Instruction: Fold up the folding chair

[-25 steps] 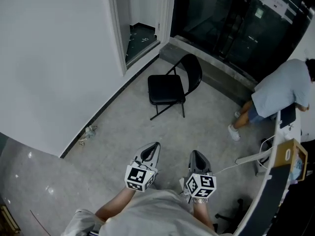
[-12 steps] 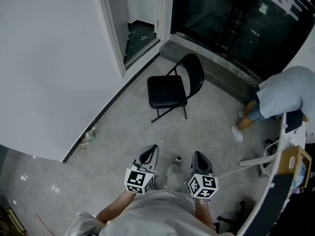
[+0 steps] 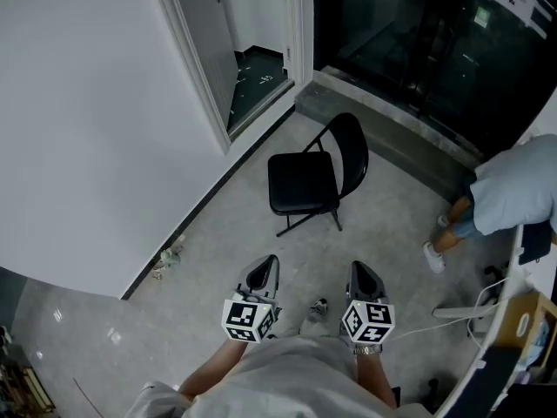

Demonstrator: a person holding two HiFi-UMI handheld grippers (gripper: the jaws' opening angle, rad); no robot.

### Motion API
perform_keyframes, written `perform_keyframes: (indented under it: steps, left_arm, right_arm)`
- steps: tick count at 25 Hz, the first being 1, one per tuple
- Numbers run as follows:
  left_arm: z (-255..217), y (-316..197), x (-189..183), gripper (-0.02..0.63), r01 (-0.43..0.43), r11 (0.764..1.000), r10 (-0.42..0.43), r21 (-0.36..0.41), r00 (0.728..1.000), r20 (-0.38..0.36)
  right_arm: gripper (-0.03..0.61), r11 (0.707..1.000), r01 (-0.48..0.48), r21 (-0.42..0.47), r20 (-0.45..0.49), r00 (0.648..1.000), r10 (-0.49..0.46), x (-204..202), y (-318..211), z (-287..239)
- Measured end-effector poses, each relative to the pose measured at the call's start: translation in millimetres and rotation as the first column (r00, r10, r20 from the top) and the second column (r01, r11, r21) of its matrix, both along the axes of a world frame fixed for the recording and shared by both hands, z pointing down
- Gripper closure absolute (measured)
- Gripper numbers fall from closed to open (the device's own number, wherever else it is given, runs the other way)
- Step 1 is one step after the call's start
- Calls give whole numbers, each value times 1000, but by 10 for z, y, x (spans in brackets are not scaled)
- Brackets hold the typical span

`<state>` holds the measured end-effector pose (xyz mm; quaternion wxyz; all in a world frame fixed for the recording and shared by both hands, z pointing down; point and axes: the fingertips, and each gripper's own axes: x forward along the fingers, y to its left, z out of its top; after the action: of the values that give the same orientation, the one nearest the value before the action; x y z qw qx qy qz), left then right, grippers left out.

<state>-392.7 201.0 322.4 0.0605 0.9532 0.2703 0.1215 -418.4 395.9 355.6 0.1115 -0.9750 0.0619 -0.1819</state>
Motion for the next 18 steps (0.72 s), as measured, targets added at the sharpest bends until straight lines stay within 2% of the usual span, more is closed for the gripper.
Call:
perform_keyframes:
  steps: [10, 18]
  left_arm:
    - [21, 496, 555, 601, 95, 995, -96, 21, 995, 4]
    - [11, 709, 875, 601, 127, 991, -127, 26, 992, -4]
  right_arm:
    - [574, 994, 113, -9, -2, 994, -113, 790, 426, 20]
    - [574, 992, 126, -7, -3, 992, -126, 1219, 725, 16]
